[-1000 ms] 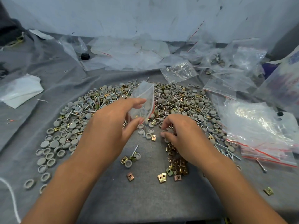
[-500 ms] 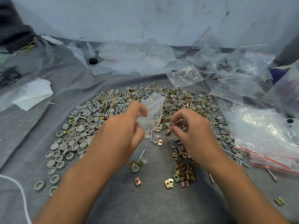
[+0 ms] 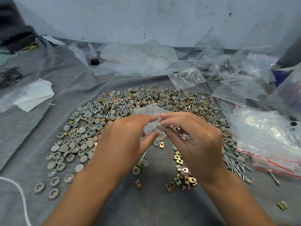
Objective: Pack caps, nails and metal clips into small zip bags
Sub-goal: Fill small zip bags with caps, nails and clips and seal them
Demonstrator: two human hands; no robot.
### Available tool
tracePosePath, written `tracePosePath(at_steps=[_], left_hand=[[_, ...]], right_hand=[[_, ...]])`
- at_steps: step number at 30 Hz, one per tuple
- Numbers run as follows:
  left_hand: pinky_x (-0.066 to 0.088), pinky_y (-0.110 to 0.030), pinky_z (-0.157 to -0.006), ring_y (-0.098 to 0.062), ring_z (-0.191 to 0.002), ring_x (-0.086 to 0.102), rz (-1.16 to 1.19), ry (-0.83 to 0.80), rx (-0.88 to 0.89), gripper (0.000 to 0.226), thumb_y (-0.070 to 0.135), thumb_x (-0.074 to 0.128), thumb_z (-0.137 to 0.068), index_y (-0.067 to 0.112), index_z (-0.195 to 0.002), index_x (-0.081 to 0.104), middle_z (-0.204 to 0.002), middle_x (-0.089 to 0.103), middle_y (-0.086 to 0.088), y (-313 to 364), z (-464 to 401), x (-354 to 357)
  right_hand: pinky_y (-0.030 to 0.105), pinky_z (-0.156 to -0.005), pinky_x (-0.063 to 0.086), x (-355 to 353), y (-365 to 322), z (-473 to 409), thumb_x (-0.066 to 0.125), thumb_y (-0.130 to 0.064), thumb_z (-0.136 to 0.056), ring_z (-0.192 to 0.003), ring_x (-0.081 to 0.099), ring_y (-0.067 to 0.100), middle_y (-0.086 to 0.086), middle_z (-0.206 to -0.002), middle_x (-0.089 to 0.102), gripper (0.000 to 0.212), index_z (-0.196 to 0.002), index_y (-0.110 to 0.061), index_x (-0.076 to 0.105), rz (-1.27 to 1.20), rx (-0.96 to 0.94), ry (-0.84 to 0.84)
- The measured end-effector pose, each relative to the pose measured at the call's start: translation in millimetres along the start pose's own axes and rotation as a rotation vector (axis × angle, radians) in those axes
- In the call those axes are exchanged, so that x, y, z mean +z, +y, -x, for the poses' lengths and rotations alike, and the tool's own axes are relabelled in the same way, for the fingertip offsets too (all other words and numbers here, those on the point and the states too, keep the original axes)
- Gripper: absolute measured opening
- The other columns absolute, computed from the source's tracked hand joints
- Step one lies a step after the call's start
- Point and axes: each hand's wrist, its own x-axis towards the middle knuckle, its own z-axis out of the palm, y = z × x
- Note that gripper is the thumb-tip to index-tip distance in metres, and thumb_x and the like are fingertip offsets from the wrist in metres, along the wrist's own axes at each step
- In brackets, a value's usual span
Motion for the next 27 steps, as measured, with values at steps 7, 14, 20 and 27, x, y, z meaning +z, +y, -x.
tracePosePath(at_steps=[7,14,20,27], left_hand=[[0.056,-0.031,-0.064,-0.002,-0.066,0.059,0.057,0.047,-0.040,0.051,0.038,0.080,-0.077,0.028,-0.126,0.069,-0.080,0.061,0.019,2,0,-4],[0.048,-0.018,-0.069,-0.002,-0.071,0.059,0.057,0.064,-0.066,0.054,0.037,0.081,-0.076,0.026,-0.127,0.068,-0.083,0.061,0.020,4,-1,-9],[0.045,-0.024,-0.085,-0.006,-0.093,0.061,0.047,0.250,-0.143,0.048,0.032,0.081,-0.078,0.025,-0.124,0.069,-0.109,0.067,0.016,-7,-3,-21],[0.035,-0.005,-0.088,-0.002,-0.092,0.057,0.020,0.242,-0.129,0.047,0.029,0.082,-0.079,0.024,-0.124,0.068,-0.111,0.068,0.015,-9,-1,-18]], right_hand=[[0.029,-0.092,0.053,4,8,-1,0.076,-0.020,-0.092,-0.104,0.067,0.016,-0.001,-0.109,0.075,0.015,-0.104,-0.011,0.079,0.153,-0.011,-0.088],[0.011,-0.095,0.032,6,3,-4,0.071,-0.032,-0.093,-0.108,0.050,0.014,-0.003,-0.117,0.061,0.021,-0.110,-0.020,0.075,0.166,0.189,-0.028],[0.026,-0.089,0.048,10,14,5,0.065,-0.039,-0.094,-0.099,0.053,0.000,-0.022,-0.108,0.057,0.014,-0.107,-0.040,0.062,0.187,0.490,-0.508],[0.028,-0.090,0.044,30,19,9,0.068,-0.046,-0.093,-0.111,0.047,0.009,-0.016,-0.113,0.052,0.023,-0.112,-0.035,0.063,0.340,0.450,-0.714]])
